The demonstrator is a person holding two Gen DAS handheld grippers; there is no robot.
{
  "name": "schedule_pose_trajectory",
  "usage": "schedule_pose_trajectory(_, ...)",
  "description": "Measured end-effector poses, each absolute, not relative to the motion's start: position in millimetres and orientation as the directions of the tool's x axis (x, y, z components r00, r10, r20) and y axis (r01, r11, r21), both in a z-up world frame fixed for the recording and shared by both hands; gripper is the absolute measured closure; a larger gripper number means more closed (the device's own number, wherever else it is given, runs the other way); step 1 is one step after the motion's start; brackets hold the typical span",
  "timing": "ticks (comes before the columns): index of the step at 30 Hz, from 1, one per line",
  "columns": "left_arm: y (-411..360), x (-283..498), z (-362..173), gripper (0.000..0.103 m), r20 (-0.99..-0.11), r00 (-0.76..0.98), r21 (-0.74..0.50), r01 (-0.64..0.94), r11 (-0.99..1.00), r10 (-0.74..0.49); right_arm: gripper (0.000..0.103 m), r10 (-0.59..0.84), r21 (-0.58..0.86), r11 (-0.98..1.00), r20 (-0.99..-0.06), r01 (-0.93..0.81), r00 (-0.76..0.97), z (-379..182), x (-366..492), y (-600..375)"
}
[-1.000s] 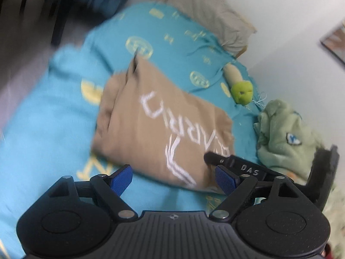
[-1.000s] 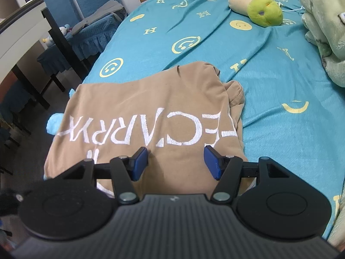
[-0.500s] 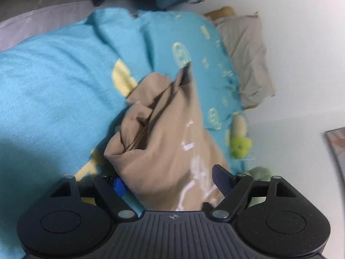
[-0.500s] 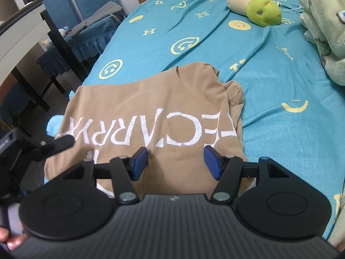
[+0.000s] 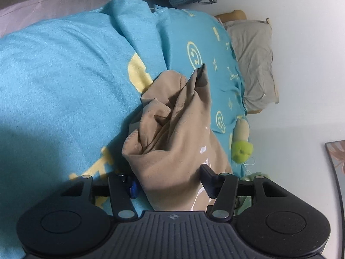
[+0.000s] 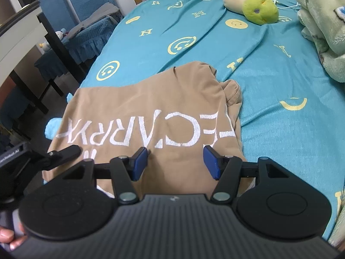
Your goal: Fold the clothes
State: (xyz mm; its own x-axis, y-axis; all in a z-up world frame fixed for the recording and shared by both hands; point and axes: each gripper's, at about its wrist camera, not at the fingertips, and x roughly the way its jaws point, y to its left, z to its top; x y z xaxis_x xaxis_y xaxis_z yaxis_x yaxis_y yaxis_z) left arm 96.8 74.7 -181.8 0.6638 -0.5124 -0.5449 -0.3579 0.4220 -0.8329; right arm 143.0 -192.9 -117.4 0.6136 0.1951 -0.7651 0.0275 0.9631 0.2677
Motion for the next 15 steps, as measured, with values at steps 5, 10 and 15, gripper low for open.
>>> schedule_pose_trajectory(5,69.7,105.4,-178.9,0.054,-0.559,0.666,-0.817,-0.343,0.463,-0.494,0.043,0.199,0.276,0.961,-0.761,0.032,0.618,-116.6,142.9,-194.2)
schedule_pose_trajectory(10,70.5,105.4,-174.7,0.067,-0.554,0.678,-0.817,-0.331,0.473,-0.482,0.041,0.233,0.368,0.927,-0.721,0.076,0.653,-105.7,133.9,-202.9)
schedule_pose_trajectory(15,69.4,102.7,-162.2,0.076,-0.513,0.71,-0.834,-0.277,0.478,-0.483,0.023,0.341,0.573,0.811,-0.628,0.119,0.699,-93.0,114.9,-216.8)
